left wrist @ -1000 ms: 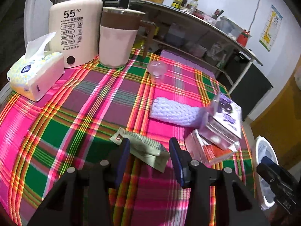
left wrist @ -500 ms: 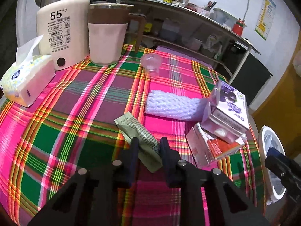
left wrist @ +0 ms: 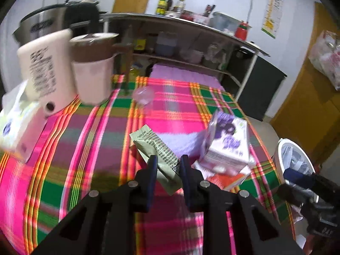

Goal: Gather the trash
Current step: 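Grasp the green paper wrapper with the left gripper, then grasp the pink strawberry milk carton with the right gripper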

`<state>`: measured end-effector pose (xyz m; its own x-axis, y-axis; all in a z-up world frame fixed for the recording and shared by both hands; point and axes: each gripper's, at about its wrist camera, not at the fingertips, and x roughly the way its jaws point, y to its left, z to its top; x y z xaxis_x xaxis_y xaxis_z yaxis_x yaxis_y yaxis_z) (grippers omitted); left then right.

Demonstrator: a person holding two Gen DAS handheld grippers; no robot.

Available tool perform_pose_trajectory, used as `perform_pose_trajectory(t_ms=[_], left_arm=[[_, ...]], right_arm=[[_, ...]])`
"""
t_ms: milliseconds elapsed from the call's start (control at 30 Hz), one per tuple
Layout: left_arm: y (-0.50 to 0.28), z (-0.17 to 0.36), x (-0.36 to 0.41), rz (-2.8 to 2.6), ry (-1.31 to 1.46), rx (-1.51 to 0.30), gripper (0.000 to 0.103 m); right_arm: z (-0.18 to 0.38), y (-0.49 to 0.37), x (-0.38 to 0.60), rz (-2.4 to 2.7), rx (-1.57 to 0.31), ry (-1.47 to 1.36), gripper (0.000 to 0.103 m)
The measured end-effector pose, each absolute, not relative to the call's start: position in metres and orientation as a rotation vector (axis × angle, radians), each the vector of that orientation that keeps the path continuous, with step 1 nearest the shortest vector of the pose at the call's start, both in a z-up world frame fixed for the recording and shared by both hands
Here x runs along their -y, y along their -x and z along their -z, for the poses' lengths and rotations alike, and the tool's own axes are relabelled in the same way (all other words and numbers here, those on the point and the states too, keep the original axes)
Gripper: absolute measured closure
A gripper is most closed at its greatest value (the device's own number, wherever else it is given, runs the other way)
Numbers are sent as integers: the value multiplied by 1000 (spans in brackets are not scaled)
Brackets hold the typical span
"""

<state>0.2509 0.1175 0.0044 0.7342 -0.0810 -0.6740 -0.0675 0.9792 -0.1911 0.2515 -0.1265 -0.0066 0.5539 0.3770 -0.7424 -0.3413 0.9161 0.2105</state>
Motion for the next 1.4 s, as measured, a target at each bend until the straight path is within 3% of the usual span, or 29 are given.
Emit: perform_pose_trajectory(t_ms=[500, 1000, 1400], left_arm=[[-246, -13, -79, 263, 126, -742, 80], [-210, -12, -125, 123, 195, -701, 80], [-194, -1, -152, 74, 244, -706, 80]], right_arm=[[5, -256, 143, -372, -879, -67, 52], [-3, -276, 115, -394, -852, -21, 51], [35, -298, 88, -505, -995, -51, 51]])
